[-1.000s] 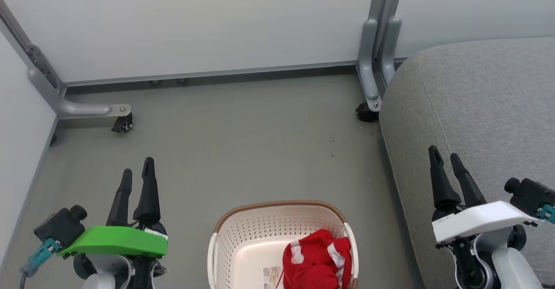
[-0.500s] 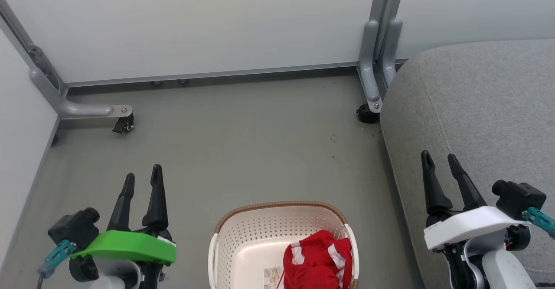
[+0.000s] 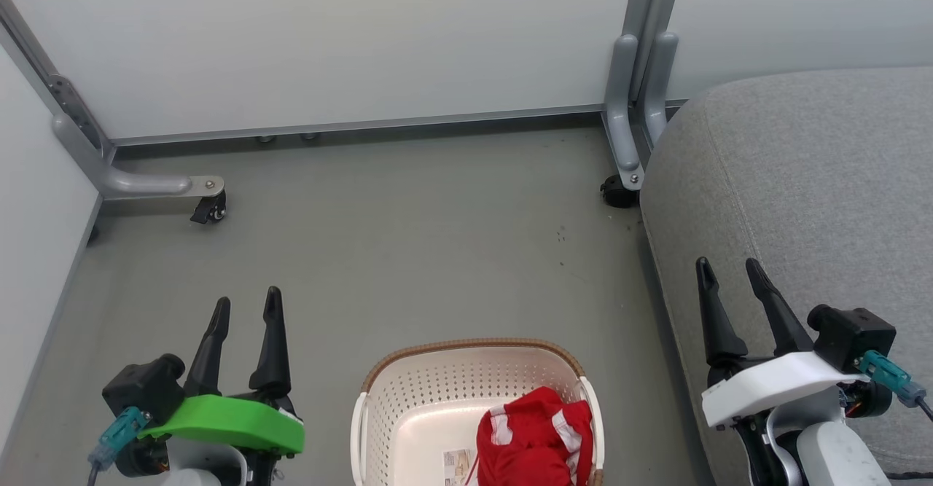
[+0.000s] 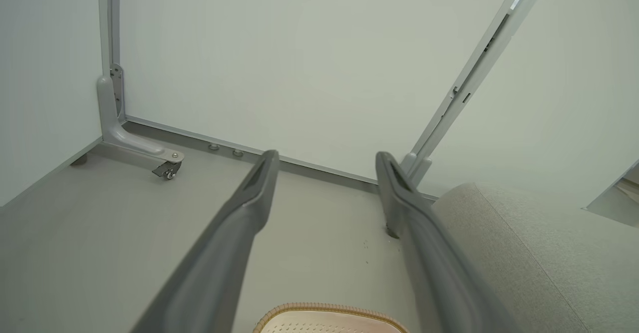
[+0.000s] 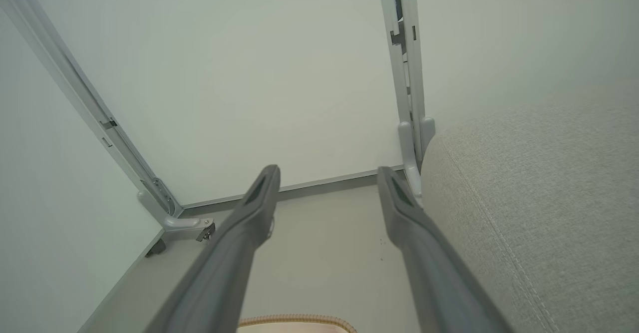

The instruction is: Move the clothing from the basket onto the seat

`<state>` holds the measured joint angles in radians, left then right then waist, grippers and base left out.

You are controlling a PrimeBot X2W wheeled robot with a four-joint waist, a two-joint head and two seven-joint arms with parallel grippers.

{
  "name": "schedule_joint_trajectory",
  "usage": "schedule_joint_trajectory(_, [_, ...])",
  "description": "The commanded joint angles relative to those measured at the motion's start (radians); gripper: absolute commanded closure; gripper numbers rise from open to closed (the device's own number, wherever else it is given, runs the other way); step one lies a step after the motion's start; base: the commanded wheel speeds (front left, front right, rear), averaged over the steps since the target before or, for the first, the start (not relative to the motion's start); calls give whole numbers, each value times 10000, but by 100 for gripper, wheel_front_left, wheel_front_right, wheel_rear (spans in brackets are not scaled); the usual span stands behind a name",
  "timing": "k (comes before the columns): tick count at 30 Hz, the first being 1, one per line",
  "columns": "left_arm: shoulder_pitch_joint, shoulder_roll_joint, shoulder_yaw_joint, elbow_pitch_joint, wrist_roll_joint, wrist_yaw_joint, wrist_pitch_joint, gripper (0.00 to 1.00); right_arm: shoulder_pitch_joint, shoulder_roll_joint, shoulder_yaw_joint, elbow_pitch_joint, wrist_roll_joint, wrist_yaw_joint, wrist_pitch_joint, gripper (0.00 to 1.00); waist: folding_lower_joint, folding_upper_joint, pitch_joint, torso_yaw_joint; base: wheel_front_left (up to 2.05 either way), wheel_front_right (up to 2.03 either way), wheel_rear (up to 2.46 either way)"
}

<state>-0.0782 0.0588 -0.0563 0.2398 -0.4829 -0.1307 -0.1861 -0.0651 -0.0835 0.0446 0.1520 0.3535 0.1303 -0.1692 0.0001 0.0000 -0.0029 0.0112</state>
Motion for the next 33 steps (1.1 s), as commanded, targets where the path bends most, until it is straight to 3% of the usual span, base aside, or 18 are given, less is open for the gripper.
schedule_joint_trajectory(1, [52, 94, 18, 31, 279, 0, -93, 0, 46, -32, 7, -75, -297, 5, -32, 0, -1, 0, 0, -2, 0, 0, 0])
schedule_joint_trajectory(33, [94, -17, 89, 1047, 2705, 0, -724, 0, 281, 219, 17, -51, -2505, 6, -262, 0, -1, 0, -66, -13, 0, 0, 0])
